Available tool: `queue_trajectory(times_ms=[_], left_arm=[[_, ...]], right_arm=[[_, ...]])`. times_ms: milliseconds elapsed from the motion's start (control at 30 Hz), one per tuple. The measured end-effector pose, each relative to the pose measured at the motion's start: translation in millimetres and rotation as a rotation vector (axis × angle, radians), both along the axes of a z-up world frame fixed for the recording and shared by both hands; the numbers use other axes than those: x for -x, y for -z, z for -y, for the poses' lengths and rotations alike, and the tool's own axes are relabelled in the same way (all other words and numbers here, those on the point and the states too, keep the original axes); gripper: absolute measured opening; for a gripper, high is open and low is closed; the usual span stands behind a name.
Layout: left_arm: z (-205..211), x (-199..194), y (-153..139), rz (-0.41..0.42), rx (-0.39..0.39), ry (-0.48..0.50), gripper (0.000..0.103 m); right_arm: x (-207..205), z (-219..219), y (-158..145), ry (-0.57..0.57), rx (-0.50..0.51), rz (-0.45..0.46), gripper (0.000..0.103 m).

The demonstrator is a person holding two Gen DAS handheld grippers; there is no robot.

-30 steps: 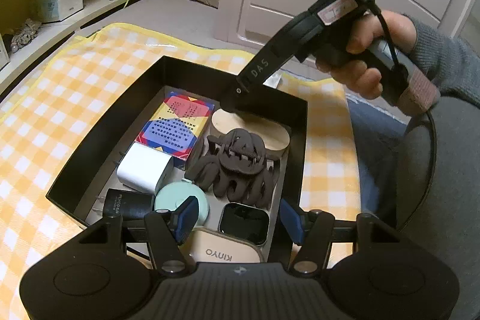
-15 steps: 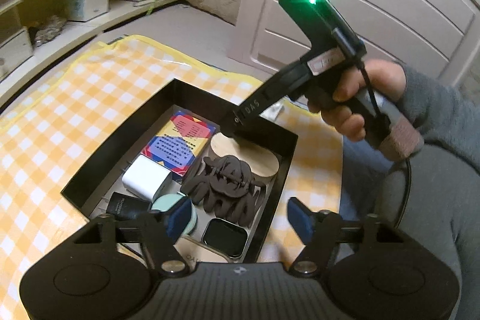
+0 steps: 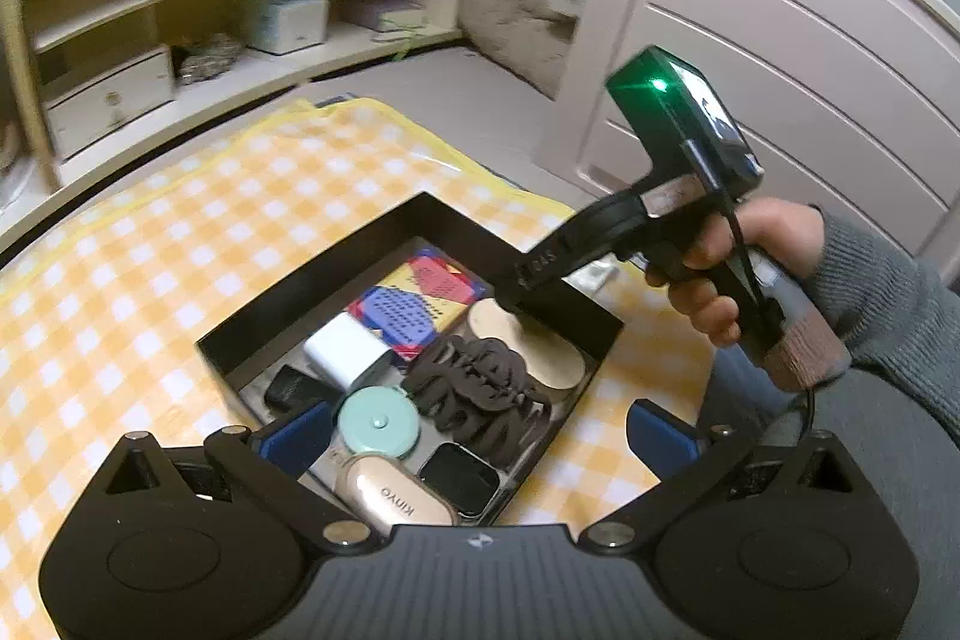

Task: Organize rigid objects
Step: 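Withdraw the left tool from the box while the right tool releases the rim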

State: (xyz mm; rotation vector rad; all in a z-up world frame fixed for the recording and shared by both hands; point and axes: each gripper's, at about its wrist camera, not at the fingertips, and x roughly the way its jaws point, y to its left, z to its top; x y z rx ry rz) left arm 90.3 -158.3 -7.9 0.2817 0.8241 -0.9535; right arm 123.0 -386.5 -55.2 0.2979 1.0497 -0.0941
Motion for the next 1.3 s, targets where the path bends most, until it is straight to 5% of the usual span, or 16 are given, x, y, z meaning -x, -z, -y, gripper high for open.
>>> queue_trajectory(times_ms=[700, 900, 1300], left_arm=[[-40, 16, -13, -0.007, -0.007, -0.392, 0.103], [-51, 18, -12, -0.018, 0.023, -0.446, 0.103], [-60, 31, -17, 0.049, 0.021, -0.475, 0.103]], right_arm=[[7, -4, -7, 0.006, 0.042, 0.016, 0.011], [25, -8, -33, 0.023, 0.029, 0.091, 0.024], [84, -33, -100, 0.01, 0.1, 0.23, 0.078]])
